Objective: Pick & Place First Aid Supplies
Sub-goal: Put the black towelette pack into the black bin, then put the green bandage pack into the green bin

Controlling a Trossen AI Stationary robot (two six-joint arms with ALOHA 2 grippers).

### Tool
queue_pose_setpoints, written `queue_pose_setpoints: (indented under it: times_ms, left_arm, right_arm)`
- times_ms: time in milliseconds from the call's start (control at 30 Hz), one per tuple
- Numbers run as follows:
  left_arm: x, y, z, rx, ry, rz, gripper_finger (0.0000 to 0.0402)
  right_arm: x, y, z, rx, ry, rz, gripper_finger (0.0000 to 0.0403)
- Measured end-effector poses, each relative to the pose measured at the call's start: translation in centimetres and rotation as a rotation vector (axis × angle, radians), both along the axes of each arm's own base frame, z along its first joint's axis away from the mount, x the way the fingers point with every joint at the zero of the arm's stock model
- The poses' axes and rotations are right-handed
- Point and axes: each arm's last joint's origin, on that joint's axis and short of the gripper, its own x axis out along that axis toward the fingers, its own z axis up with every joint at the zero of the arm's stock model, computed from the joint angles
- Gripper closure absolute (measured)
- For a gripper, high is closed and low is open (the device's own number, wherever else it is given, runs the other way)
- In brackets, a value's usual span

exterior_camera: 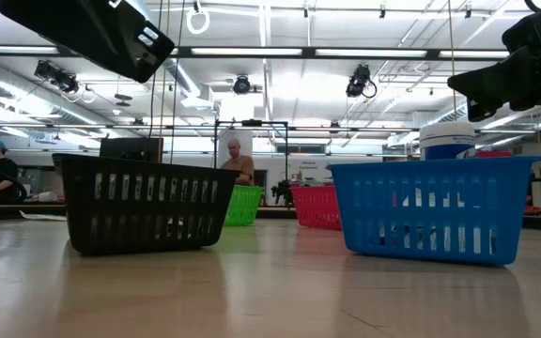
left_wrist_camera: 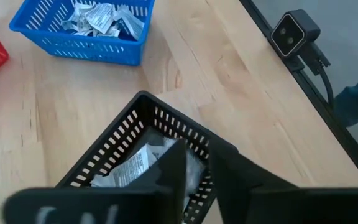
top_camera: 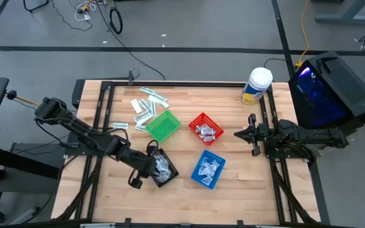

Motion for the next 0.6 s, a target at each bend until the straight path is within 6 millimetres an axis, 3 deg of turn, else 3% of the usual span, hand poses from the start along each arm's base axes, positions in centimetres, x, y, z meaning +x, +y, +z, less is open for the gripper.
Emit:
queue_pose_setpoints:
  times_ms: [267,600]
  left_arm:
    - [0.1,0.6,0.2,-0.015,0.005,0.036,0.0253]
    - [-0.7,4.7,2.2,-0.018,-0.005,0.208,0.0219]
  right_arm:
    - [0.0,0.0,0.0,0.0,0.0,0.0,0.039]
    - [0.0,0.0,0.0,0.0,0.0,-0.001,0.039]
